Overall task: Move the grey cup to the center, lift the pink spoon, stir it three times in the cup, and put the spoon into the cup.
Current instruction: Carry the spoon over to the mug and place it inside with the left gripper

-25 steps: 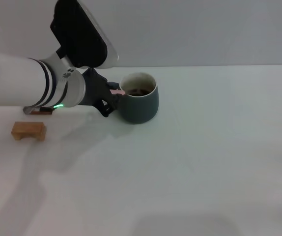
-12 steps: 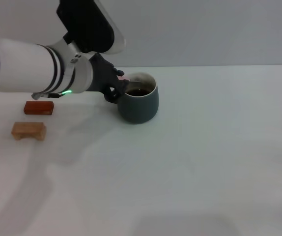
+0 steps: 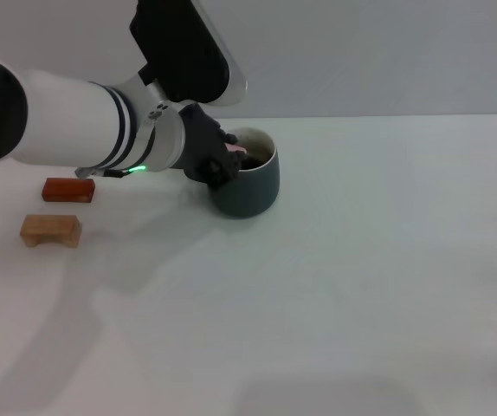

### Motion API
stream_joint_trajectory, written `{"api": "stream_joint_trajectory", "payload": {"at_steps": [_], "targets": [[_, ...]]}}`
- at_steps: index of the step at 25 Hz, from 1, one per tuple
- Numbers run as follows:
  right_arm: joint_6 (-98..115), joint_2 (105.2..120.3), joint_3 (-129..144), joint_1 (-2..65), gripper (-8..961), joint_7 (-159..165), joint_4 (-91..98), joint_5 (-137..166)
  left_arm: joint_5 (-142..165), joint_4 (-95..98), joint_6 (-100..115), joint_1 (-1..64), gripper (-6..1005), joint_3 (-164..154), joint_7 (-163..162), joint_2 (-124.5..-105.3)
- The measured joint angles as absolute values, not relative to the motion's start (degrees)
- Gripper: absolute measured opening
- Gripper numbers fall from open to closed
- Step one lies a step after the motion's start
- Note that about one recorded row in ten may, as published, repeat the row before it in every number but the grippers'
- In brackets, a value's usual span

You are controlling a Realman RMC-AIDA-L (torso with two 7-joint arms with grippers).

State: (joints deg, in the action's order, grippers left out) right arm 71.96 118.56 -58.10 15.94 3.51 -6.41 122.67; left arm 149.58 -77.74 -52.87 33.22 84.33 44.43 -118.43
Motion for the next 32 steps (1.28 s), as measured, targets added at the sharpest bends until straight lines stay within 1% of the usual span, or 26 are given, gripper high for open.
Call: {"api": "stream_joint_trajectory", "payload": {"at_steps": [5, 6, 8, 17, 23, 25, 32], "targets": [[71.43, 118.56, -58.1, 16.41, -2, 3.51, -6.41, 122.69, 149.58, -78.65, -53.52, 32.34, 209, 84.32, 44.34, -118.3], [71.43, 118.56, -58.1, 16.41, -2, 3.51, -6.41, 122.69, 149.87, -79.57, -54.16, 31.04, 210, 84.49, 44.39, -118.23], [71.33, 118.56, -58.1, 16.56, -2, 3.51, -6.42, 122.69, 150.01, -79.78, -54.62, 30.58, 210, 84.68, 44.39, -118.19], [70.88, 118.56, -58.1, 17.13, -2, 3.51, -6.42, 122.69, 150.14, -80.11, -54.85, 29.69, 212, 86.21, 44.52, -118.04], [70.83, 118.56, -58.1, 17.14, -2, 3.51, -6.28, 122.63, 150.21, -79.28, -53.94, 30.57, 213, 87.27, 44.57, -118.03], [70.83, 118.56, -58.13, 17.14, -2, 3.51, -6.01, 122.62, 150.21, -78.16, -52.68, 31.91, 213, 87.14, 44.63, -118.09], [70.83, 118.56, -58.11, 17.14, -2, 3.51, -5.79, 122.64, 149.85, -76.97, -51.6, 33.68, 214, 86.19, 44.65, -118.33]]}}
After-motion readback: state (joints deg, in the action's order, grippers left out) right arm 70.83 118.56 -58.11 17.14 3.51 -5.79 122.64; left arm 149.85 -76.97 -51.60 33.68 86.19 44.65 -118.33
